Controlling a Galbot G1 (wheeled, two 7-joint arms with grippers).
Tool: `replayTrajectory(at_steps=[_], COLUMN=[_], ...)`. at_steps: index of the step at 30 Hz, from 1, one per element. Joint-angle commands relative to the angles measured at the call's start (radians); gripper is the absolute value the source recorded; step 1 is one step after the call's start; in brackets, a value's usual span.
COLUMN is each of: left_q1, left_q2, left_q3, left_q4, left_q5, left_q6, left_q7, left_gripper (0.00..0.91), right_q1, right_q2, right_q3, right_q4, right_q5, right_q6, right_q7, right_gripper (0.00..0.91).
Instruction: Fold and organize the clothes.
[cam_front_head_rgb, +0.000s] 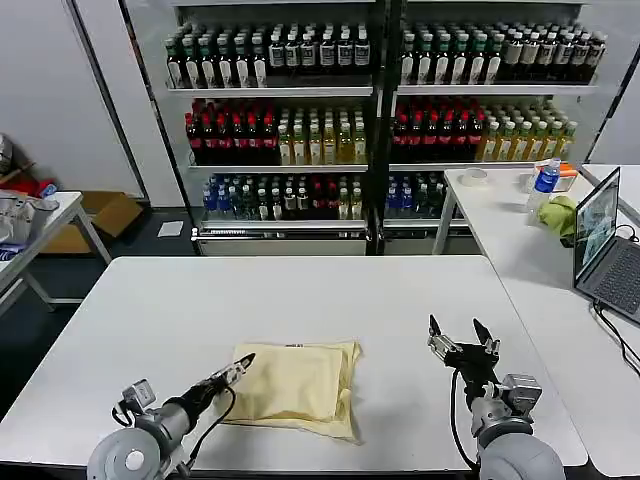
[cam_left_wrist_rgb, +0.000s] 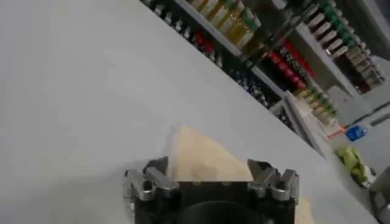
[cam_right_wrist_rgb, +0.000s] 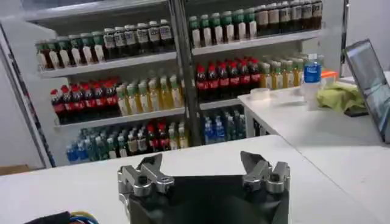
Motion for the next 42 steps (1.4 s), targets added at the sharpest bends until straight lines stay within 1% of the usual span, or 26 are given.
replayTrajectory(at_steps=[1, 2, 3, 18, 28, 32, 34, 37, 38, 40, 41, 42], left_q1=[-0.009, -0.009, -0.009, 0.016, 0.023, 0.023, 0.024, 0.027, 0.028, 0.030, 0.035, 0.041], left_q2=[-0.020, -0.022, -0.026, -0.088, -0.145, -0.145, -0.126, -0.054, -0.019, 0.062, 0.132, 0.181], left_q3=[0.027, 0.028, 0.029, 0.006, -0.050, -0.097, -0.172, -0.302, -0.336, -0.454, -0.488, -0.530], left_q4=[0.009, 0.010, 0.012, 0.004, -0.020, -0.038, -0.043, -0.034, -0.028, -0.013, -0.002, 0.006], left_q5=[0.003, 0.005, 0.006, -0.033, -0.132, -0.173, -0.223, -0.291, -0.315, -0.354, -0.358, -0.363], left_q6=[0.002, -0.001, -0.007, -0.026, -0.042, -0.042, -0.038, -0.026, -0.020, 0.001, 0.005, 0.006], left_q7=[-0.001, -0.001, -0.001, 0.001, -0.001, -0.010, -0.024, -0.042, -0.047, -0.053, -0.054, -0.051], left_gripper=[0.222, 0.030, 0.010, 0.010, 0.010, 0.010, 0.010, 0.010, 0.010, 0.010, 0.020, 0.010], right_q1=[-0.003, -0.003, -0.003, -0.001, -0.005, 0.002, 0.007, 0.018, 0.023, 0.038, 0.045, 0.052], right_q2=[0.003, 0.004, 0.005, 0.013, 0.013, 0.015, 0.016, 0.015, 0.014, 0.014, 0.014, 0.015], right_q3=[0.004, 0.004, 0.004, 0.005, 0.015, 0.016, 0.015, 0.014, 0.012, 0.009, 0.006, 0.002], right_q4=[-0.003, -0.004, -0.004, -0.003, 0.001, -0.001, -0.002, -0.006, -0.010, -0.014, -0.018, -0.020], right_q5=[0.000, -0.001, -0.001, -0.003, -0.002, 0.000, 0.002, 0.007, 0.009, 0.013, 0.016, 0.018], right_q6=[0.000, 0.000, 0.000, -0.001, -0.001, 0.000, 0.000, 0.001, 0.001, 0.002, 0.002, 0.002], right_q7=[0.001, 0.001, 0.001, 0.003, 0.003, 0.004, 0.004, 0.003, 0.003, 0.003, 0.002, 0.002], right_gripper=[0.907, 0.907, 0.907, 0.907, 0.907, 0.907, 0.907, 0.907, 0.907, 0.907, 0.907, 0.907])
